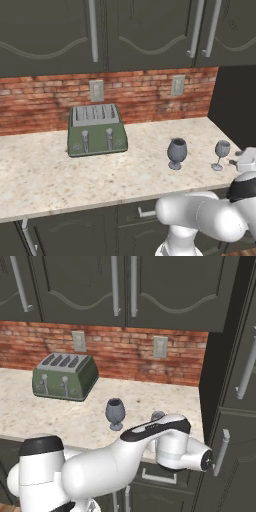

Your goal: Retrieve the wine glasses from the counter and place one next to each plate.

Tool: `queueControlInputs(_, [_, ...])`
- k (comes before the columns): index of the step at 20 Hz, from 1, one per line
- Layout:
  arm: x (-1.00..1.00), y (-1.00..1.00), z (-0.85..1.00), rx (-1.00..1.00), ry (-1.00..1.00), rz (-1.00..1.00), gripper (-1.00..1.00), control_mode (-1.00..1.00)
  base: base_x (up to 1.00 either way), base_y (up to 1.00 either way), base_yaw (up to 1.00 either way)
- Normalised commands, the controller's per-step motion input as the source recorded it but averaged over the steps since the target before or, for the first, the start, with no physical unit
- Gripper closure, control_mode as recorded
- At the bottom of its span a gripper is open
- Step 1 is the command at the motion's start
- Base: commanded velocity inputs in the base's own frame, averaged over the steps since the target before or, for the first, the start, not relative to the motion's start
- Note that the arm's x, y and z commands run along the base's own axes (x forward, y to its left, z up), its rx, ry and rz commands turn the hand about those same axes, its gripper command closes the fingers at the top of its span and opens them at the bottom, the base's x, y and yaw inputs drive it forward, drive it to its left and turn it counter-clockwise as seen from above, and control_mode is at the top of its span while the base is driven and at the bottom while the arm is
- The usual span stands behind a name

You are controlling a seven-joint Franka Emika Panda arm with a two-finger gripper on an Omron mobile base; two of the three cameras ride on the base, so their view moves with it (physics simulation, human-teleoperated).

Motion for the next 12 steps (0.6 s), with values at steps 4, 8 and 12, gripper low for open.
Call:
queueControlInputs(4, [0.27,-0.08,-0.26,0.0,0.03,-0.05,-1.0,-1.0,0.0,0.0,0.0])
queueControlInputs(8, [0.22,-0.16,-0.22,0.01,0.0,-0.02,-1.0,-1.0,0.0,0.0,0.0])
queueControlInputs(12, [0.09,-0.15,-0.24,0.03,0.01,0.0,-1.0,-1.0,0.0,0.0,0.0])
